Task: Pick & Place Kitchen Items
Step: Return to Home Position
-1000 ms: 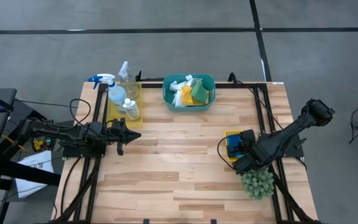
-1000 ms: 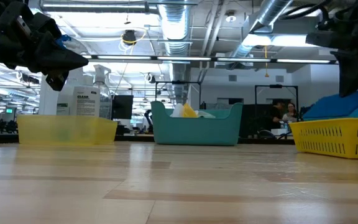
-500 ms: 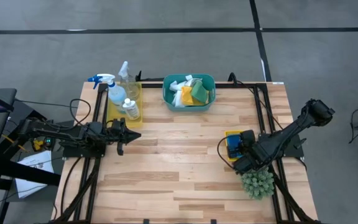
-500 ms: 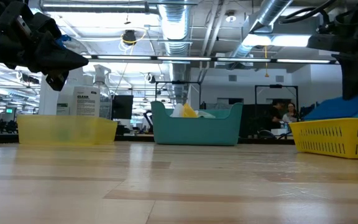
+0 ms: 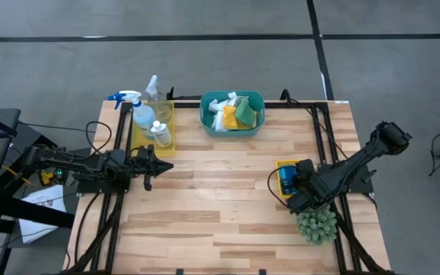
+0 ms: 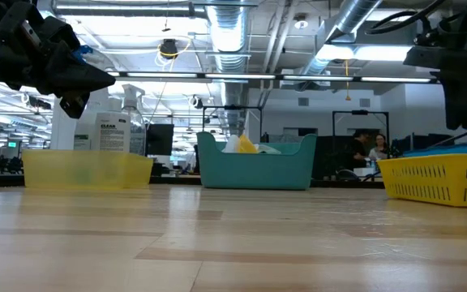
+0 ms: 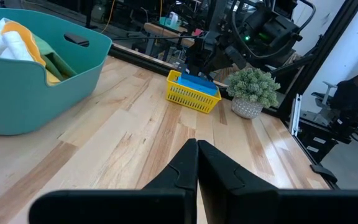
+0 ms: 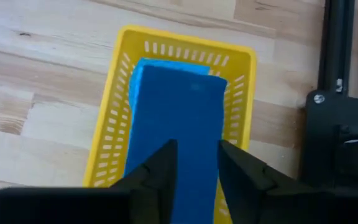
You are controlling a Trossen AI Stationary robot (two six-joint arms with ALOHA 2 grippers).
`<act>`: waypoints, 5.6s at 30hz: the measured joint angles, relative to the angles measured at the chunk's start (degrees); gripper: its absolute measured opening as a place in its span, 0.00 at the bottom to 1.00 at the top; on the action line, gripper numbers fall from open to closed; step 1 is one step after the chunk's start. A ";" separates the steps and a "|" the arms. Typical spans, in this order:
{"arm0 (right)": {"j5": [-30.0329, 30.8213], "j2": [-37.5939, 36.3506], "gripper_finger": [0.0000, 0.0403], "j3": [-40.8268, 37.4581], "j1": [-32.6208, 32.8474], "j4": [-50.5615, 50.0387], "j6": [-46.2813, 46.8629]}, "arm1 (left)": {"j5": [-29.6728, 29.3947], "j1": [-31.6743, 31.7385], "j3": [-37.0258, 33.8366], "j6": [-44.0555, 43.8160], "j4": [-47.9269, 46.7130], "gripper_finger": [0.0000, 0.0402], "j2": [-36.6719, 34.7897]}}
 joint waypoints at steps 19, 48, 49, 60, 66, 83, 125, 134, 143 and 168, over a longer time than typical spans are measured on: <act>10.55 -3.97 0.44 -0.01 -2.56 23.76 -40.93 | 0.00 -0.01 0.00 0.00 0.13 0.01 -0.02; -16.85 10.15 0.00 -37.71 -18.48 157.29 -123.52 | 0.00 -0.01 0.00 0.00 1.60 0.01 -0.02; -16.83 9.90 0.00 -39.59 -18.27 159.27 -123.98 | 0.02 0.01 0.00 0.00 1.60 0.01 -0.01; -15.98 -5.14 0.00 -50.71 -15.13 158.55 -122.09 | 0.00 0.01 0.00 0.00 1.61 0.01 -0.02; -15.58 -13.77 0.00 -51.56 -12.72 155.72 -124.61 | 0.02 0.00 0.00 0.00 1.60 0.01 -0.02; -10.88 -30.19 0.00 -51.58 -14.46 133.00 -130.01 | 0.01 0.01 0.00 0.00 1.62 0.01 -0.02; -25.49 -78.93 0.00 -51.65 -33.51 77.41 -123.56 | 0.00 -0.01 0.00 0.00 1.62 0.01 0.02; -25.46 -78.93 0.00 -51.67 -34.29 77.41 -106.95 | 0.02 -0.01 0.00 0.00 1.62 0.01 0.02; -25.46 -78.93 0.00 -51.67 -34.16 77.41 -105.37 | 0.01 -0.01 0.00 0.00 1.62 0.01 0.02; -25.46 -78.93 0.00 -51.67 -34.17 77.41 -105.48 | 1.47 0.34 0.00 6.17 1.16 0.01 -3.47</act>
